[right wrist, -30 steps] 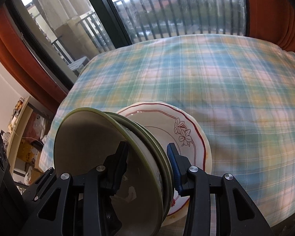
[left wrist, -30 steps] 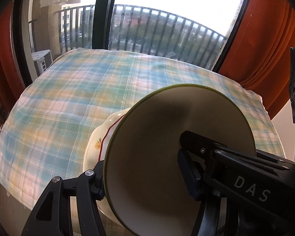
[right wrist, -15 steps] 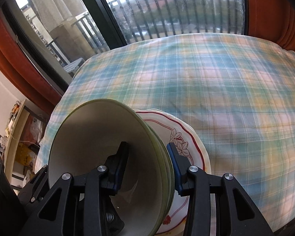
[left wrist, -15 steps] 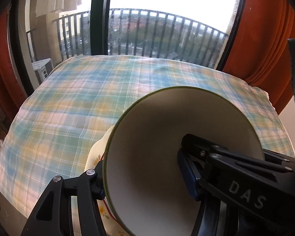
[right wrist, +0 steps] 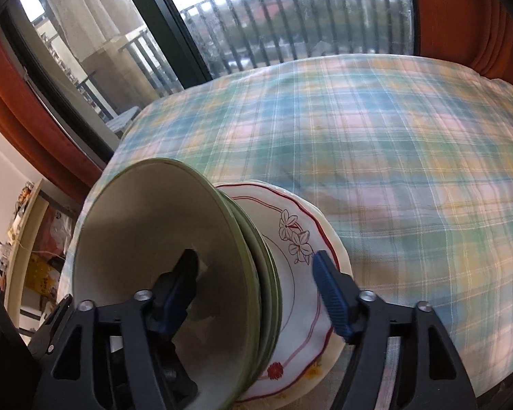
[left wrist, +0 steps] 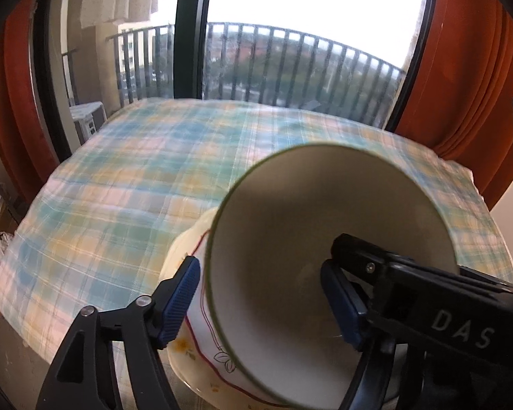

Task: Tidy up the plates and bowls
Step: 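Lower the nested bowls onto the plate stack and open both grippers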

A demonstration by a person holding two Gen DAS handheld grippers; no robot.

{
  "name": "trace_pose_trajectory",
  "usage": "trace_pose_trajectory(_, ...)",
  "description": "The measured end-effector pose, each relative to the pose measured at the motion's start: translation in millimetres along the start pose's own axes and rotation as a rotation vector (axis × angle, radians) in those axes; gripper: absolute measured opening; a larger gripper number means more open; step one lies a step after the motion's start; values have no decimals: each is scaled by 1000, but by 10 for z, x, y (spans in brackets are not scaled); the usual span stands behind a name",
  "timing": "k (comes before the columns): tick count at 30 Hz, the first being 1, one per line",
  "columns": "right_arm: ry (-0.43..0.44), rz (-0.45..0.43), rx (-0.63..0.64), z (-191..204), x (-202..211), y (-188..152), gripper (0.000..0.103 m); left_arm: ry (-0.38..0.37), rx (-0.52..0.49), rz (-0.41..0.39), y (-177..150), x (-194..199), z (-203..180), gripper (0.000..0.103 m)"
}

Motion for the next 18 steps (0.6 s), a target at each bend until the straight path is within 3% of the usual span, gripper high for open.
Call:
trace_pose_trajectory(8, -18, -195, 125, 178, 480, 196, 81, 47, 8, -186, 206, 420, -33, 88)
trace_pose_trajectory(18, -98, -381, 193, 28, 1093, -35, 87, 21, -34, -283, 19, 796, -354, 91)
Point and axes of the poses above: each gripper's, at about its wrist camera, not at the fingertips, and x roughly against the way its jaws point, z to its left, y to its top, the point moved 4 cm from there along -x, roughly the way its jaws point, and after that the axes turned 3 degrees about x, right-handed, at the moved point
